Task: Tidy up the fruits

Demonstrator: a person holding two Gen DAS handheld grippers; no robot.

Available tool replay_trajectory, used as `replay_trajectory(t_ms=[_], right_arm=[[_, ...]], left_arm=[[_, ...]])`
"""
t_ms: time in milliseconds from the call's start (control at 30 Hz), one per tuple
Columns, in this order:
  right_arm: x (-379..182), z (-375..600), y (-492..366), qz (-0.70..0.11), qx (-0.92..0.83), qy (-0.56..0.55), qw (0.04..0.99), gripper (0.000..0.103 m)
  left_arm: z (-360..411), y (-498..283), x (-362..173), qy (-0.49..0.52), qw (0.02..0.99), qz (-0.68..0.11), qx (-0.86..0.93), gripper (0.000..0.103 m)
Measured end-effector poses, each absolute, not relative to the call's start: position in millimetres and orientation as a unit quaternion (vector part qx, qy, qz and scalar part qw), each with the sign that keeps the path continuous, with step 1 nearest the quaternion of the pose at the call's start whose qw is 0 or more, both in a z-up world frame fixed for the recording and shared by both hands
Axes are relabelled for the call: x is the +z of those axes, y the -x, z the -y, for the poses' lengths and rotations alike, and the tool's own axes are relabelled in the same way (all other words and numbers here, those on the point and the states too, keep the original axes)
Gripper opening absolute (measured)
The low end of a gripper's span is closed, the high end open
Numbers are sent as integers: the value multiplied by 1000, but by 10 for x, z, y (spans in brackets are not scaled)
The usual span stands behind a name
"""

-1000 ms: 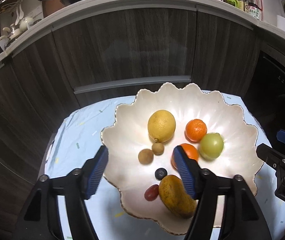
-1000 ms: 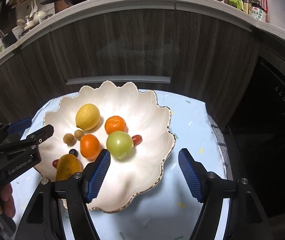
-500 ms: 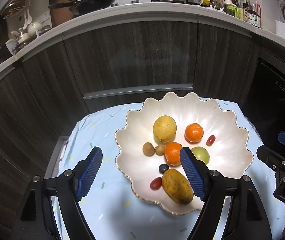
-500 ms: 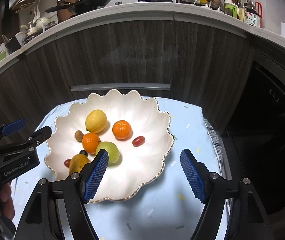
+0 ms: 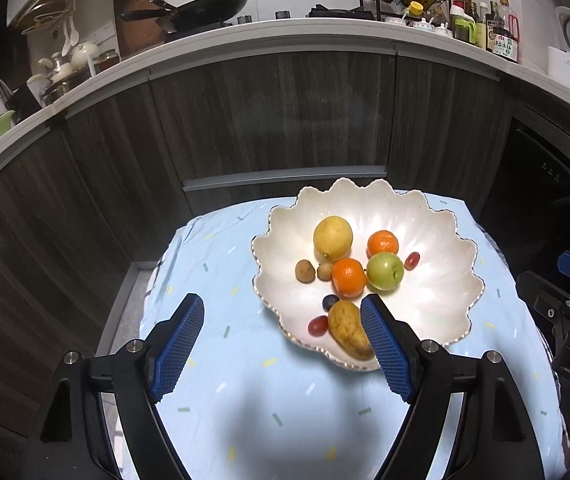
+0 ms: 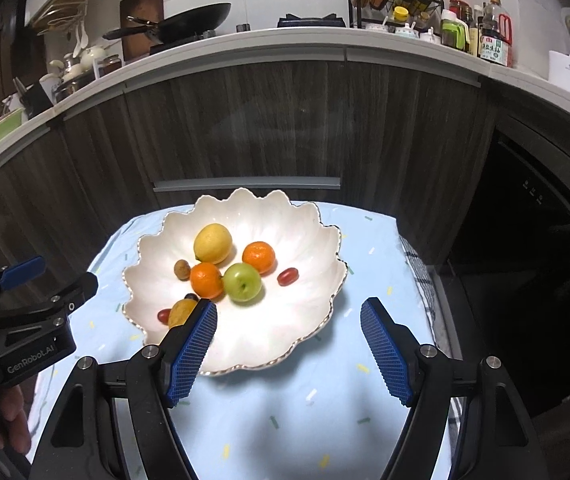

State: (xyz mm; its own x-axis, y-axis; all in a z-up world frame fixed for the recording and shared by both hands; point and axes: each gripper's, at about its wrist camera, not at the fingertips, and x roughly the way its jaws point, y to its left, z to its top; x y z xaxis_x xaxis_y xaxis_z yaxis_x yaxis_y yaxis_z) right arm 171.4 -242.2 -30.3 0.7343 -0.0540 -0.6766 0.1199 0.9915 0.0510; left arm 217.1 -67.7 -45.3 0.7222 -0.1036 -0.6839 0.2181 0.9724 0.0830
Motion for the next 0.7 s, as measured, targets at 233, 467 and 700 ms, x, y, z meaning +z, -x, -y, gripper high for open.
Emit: replay_trajectory(t_ms=[233,467,700], right_arm=[[-247,2396,-1475,-355,-48,-49,932,75],[-187,2360,-1189,-349,-55,-58,934,75],[-115,2301,-888,-341,-62,-53,936,75]], left_arm=[[621,-1913,-344,-82,925,-361,-85,80],[559,-1568,-230,-87,929,-349,-81,80],[475,-1244,-203,-86,931,-347,-78,80]])
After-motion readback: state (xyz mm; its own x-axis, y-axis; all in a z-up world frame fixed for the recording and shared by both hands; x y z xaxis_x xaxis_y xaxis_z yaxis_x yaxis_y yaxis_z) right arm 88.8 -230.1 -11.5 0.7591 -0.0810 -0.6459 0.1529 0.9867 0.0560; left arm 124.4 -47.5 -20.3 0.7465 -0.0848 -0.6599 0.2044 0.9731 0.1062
